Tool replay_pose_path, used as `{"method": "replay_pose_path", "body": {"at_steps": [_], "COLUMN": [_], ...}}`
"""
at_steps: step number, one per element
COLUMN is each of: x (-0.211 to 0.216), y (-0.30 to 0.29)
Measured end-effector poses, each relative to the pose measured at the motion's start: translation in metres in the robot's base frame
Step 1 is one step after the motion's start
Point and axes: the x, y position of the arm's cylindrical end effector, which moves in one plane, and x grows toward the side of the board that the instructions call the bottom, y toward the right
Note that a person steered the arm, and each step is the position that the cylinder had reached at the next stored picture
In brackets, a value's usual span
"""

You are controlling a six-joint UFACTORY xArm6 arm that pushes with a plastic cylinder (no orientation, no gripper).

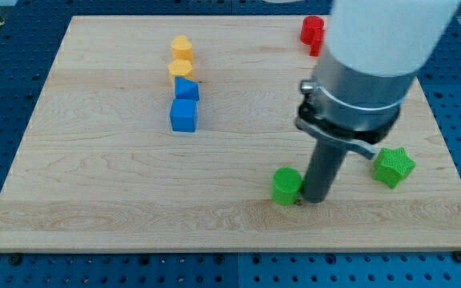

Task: Slide the green star closer to the green circle

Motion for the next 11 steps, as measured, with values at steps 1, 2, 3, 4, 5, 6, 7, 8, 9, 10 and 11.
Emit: {"method": "replay_pose_path", "body": {"at_steps": [1,2,3,4,5,6,7,8,9,10,11], "x": [-0.003,-0.052,-0.104,-0.095,-0.048,-0.038,-0.040,-0.040,-0.040,-0.040,-0.040], "y": [-0.025,0.002,0.052,0.125,0.177,0.170,0.134,0.089,0.056,0.026,0.011]}}
